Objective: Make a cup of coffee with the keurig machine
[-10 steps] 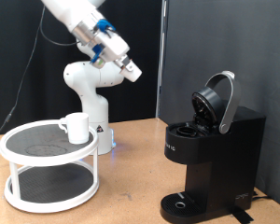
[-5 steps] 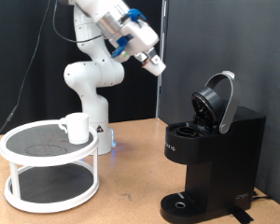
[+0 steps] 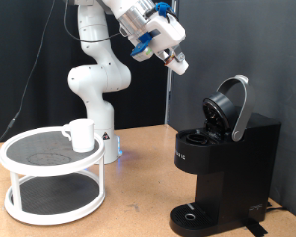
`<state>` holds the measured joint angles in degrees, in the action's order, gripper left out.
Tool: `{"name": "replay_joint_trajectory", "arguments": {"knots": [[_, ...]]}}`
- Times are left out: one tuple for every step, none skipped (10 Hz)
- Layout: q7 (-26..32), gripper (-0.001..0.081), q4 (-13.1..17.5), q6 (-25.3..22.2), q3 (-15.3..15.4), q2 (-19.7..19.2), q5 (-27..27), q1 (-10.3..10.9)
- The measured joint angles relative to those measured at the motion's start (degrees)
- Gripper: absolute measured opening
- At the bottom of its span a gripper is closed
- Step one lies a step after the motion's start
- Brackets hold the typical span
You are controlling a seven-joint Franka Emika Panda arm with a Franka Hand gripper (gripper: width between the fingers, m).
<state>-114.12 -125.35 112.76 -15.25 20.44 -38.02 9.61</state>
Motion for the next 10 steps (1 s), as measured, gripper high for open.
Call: {"name": "replay_joint_trajectory", "arguments": {"knots": [[0.34,0.0401,-0.13,-0.72,-0.16,-0.01,0.00,-0.05],[0.01,0.0401,-0.45,-1.07,-0.29,-0.15,0.20,-0.16],[-1.07,0.0401,-0.69,-1.08,-0.19,-0.69,0.92,-0.16],[-2.12,0.0401,-0.83,-0.99,0.08,-1.58,1.86,-0.16],[-2.69,0.0401,-1.00,-0.61,0.44,-2.49,2.59,-0.15],[-2.85,0.0401,-1.40,0.42,0.91,-3.35,2.93,-0.14],[-2.97,0.0401,-1.84,1.64,1.46,-4.16,3.09,-0.12],[-2.99,0.0401,-2.38,3.11,2.04,-4.88,3.18,-0.11],[-2.99,0.0401,-2.82,4.34,2.57,-5.58,3.19,-0.10],[-2.99,0.0401,-3.20,5.42,3.04,-6.17,3.19,-0.10]]}}
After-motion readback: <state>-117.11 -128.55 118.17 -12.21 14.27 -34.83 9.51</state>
